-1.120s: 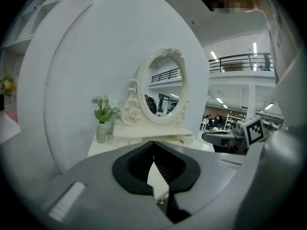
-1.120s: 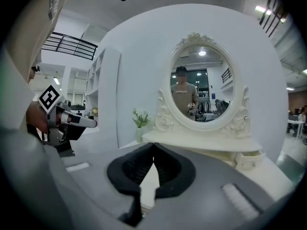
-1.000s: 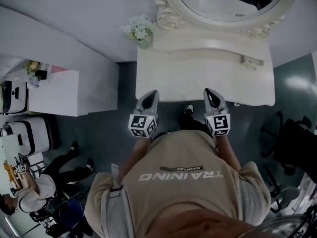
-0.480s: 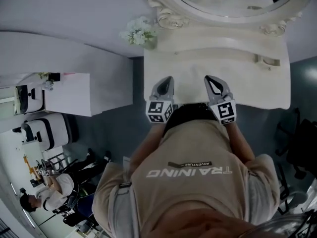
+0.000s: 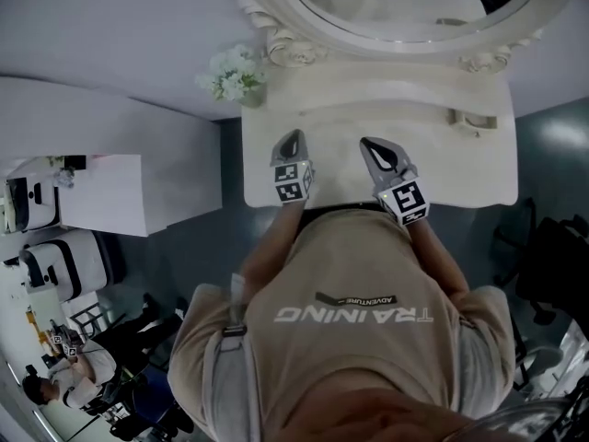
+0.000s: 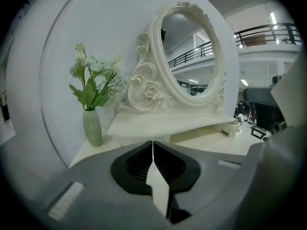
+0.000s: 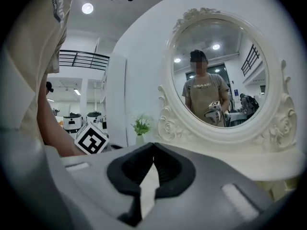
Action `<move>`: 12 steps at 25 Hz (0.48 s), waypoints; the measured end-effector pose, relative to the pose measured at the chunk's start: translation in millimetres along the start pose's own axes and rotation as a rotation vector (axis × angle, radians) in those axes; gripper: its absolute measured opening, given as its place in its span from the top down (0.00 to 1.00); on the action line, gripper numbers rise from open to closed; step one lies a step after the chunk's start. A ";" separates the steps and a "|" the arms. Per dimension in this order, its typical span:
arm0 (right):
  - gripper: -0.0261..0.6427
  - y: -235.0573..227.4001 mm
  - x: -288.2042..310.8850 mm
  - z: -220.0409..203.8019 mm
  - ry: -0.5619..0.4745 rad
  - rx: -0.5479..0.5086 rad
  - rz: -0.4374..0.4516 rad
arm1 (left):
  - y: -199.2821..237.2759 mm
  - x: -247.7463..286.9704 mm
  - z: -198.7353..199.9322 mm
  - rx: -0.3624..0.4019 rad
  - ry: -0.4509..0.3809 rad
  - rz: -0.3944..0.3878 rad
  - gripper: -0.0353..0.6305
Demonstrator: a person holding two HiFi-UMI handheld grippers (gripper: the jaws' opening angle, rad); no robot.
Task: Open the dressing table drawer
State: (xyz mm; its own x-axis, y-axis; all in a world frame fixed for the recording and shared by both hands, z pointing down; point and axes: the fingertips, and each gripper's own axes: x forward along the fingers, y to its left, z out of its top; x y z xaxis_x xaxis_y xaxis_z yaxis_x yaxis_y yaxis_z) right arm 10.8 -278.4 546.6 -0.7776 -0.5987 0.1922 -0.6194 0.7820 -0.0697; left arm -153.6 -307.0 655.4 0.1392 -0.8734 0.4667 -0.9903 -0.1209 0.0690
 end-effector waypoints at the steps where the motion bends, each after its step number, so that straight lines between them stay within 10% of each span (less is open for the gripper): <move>1: 0.96 -5.9 0.7 -1.3 0.004 0.000 -0.008 | 2.5 8.3 -2.8 0.004 0.009 0.007 0.93; 5: 0.96 -20.6 5.8 -8.7 0.029 0.000 -0.010 | 6.6 37.3 -18.3 -0.016 0.062 0.026 0.71; 12: 0.96 -27.4 21.7 -12.6 0.051 -0.001 0.026 | 17.1 80.4 -29.4 -0.051 0.092 0.048 0.71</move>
State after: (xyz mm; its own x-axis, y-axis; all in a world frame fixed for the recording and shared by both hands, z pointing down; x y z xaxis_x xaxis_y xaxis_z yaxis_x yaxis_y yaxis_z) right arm 12.2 -310.6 565.0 -0.7867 -0.5689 0.2397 -0.5991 0.7972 -0.0745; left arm -159.3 -365.5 720.1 0.0940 -0.8305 0.5491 -0.9946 -0.0542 0.0883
